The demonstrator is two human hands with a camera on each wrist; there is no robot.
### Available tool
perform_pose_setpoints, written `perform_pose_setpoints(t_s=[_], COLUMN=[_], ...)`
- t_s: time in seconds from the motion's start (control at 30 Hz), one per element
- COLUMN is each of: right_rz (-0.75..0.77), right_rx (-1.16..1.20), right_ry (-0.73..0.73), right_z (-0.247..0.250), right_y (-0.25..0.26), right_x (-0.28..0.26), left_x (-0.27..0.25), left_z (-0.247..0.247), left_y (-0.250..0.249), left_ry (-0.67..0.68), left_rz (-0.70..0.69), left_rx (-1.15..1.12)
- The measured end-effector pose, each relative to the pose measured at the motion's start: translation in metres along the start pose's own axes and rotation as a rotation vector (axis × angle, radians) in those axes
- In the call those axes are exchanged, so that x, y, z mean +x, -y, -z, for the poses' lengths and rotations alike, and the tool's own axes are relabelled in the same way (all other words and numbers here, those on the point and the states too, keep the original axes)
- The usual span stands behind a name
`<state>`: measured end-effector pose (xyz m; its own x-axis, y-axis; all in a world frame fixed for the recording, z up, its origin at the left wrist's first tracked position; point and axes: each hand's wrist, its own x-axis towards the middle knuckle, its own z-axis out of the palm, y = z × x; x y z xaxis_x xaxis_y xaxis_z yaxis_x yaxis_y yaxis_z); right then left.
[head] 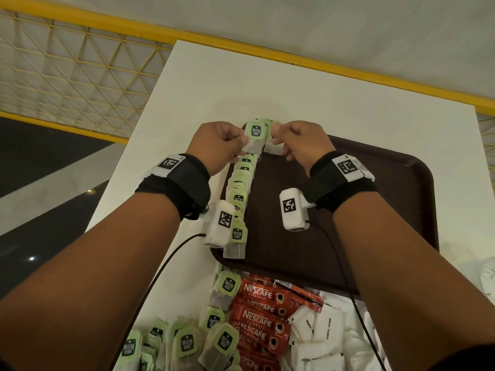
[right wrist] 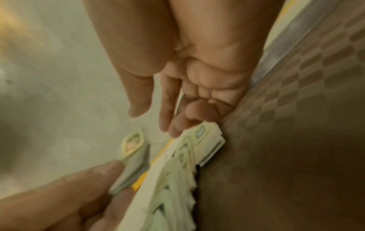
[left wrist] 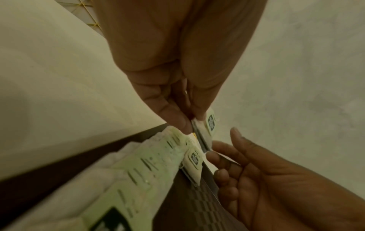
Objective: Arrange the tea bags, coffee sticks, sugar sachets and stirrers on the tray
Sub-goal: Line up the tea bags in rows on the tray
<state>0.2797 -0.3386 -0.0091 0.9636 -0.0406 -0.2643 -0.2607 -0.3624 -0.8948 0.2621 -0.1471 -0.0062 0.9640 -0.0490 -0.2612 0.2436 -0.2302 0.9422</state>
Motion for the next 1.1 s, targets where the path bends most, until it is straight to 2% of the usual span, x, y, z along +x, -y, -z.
perform_pose_setpoints(t_s=[0.1,0.27,0.47,0.67,0.87,0.97,1.1], right_rz=[0.006,-0.051,-0.165,-0.197,-0.182,-0.094,0.016], right_rx=[0.019,0.091,-0.052,-0.134,-0.223,-0.272,-0.369], right_ry=[0.103,0.029,-0.027,-0.055,-0.111,-0.122,0.050], right_z=[-0.003,-0.001,0.007,0.003,0.001,0.000,-0.003], right_y=[0.003,-0.005,-0.017,-0.020,-0.014,-0.004,0.015], right_x=[-0.009,-0.012,-0.007,-0.001,-0.006,-0.031,-0.089], left_x=[0.000,-0.005,-0.011,-0.023,-0.044,-0.063,-0.102], left_z=[-0.007,-0.012,0.003,0.019,0.033,0.039,0.046], left_y=[-0.003,-0.005,-0.003,0.001,0.002,0.001,0.006], left_ry=[0.013,0.037,-0.014,-0.035,-0.042,-0.006,0.137], left_rz=[-0.002,-0.016,-0.016,-0.006,0.006,0.020,0.018], left_rx=[0.002,0.017,0.028,0.072,0.087,0.140,0.332])
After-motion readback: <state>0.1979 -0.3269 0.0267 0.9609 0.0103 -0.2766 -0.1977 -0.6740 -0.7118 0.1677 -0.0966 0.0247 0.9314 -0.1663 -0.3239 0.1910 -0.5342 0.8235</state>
